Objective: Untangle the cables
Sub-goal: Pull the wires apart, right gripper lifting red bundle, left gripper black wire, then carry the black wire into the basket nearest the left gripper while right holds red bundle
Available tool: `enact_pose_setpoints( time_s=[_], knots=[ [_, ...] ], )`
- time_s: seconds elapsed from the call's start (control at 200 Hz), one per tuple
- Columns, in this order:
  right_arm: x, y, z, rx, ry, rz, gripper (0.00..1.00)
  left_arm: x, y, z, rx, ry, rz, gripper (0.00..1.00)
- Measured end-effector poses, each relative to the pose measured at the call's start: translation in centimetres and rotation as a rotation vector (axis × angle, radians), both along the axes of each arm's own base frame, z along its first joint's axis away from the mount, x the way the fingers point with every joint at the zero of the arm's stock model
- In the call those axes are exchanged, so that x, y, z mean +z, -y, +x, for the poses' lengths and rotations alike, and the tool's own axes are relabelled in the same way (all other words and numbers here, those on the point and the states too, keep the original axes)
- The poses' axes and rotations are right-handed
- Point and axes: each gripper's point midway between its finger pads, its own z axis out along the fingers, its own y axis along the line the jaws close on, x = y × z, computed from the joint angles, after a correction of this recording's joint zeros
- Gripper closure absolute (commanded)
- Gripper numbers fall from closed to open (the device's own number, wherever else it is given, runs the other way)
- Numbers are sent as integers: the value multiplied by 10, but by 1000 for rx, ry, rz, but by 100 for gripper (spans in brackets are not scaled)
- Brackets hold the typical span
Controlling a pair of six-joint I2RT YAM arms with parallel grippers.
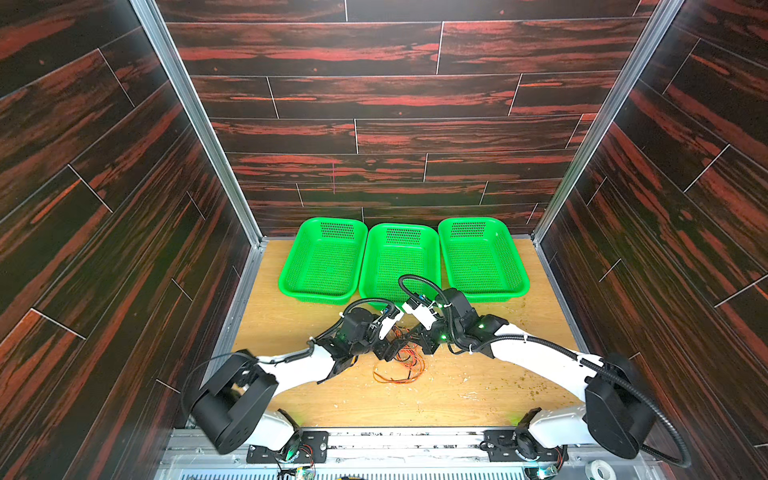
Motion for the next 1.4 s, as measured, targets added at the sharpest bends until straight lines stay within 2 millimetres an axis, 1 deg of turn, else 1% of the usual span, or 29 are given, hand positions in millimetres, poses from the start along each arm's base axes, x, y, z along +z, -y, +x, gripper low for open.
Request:
enact_pose_setpoints(
  time_s=[0.05,0.07,0.12,0.185,0.205,0.235,0.291,0.366,0.491,0.606,0.681,0.766,0.917,1.002,1.162,1.177,1.222,1.272,1.343,1.398],
  knots=[
    [4,-1,0,2,8,9,100,0,0,3,16,2,-5,33],
    [7,-2,1,3,12,13,100,1,0,5,23,8,-7,38],
    [12,-3,2,3,21,22,100,4,-1,9,48,22,-15,55],
    [19,-4,3,3,38,32,100,8,-5,17,96,37,-23,72],
    [20,-3,3,2,43,35,100,9,-6,19,113,35,-27,75],
    [24,-3,3,1,52,39,100,9,-8,22,137,40,-24,78],
    [30,0,5,-10,76,45,100,13,-12,25,171,47,-28,80],
    [39,5,7,-36,118,48,100,24,-19,28,217,67,-48,84],
    [57,21,16,-110,204,46,100,40,-35,28,294,106,-77,92],
    [78,37,25,-182,283,54,100,45,-50,26,359,126,-83,99],
    [91,48,31,-229,330,57,100,43,-60,24,400,134,-75,100],
    [99,64,40,-289,366,46,100,43,-72,23,448,143,-62,100],
    [103,99,60,-415,390,10,100,44,-92,19,520,162,-49,100],
    [104,113,66,-458,399,-11,100,43,-100,17,550,166,-41,100],
    [100,115,65,-442,407,-42,100,39,-106,14,563,162,-22,100],
    [99,115,65,-439,407,-45,100,38,-106,13,561,161,-19,98],
    [97,114,65,-427,405,-52,100,37,-105,12,553,157,-12,89],
    [94,113,64,-413,399,-63,100,34,-104,11,539,151,-1,85],
    [90,111,64,-396,388,-76,100,32,-102,9,517,150,11,76],
    [89,109,65,-383,382,-80,100,32,-99,8,496,145,13,74]
  ],
)
